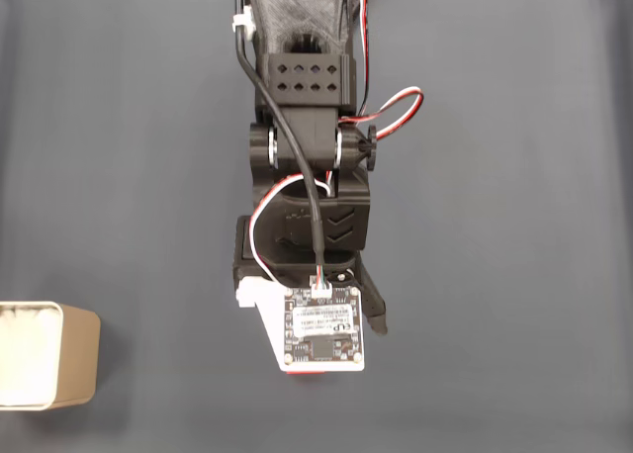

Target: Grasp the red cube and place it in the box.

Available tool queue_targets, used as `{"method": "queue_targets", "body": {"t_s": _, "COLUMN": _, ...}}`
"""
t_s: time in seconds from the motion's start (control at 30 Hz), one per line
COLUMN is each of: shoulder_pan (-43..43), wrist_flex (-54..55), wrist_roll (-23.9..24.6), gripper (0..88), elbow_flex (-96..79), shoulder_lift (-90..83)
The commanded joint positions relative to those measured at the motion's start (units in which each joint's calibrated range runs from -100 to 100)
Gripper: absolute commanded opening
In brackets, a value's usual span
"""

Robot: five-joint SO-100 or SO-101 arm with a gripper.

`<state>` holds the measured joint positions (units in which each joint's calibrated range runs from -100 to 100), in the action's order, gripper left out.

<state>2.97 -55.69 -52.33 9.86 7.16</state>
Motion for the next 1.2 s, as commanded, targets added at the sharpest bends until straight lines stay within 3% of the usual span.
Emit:
{"method": "queue_targets", "body": {"t_s": 0.0, "shoulder_pan": 0.87, "wrist_flex": 1.67, "wrist_roll": -0.59, "gripper": 34.9, "elbow_flex": 1.82, "shoulder_lift": 0.03}}
{"method": "queue_targets", "body": {"t_s": 1.17, "shoulder_pan": 1.51, "wrist_flex": 8.23, "wrist_roll": -1.47, "gripper": 40.2, "elbow_flex": 2.19, "shoulder_lift": 10.43}}
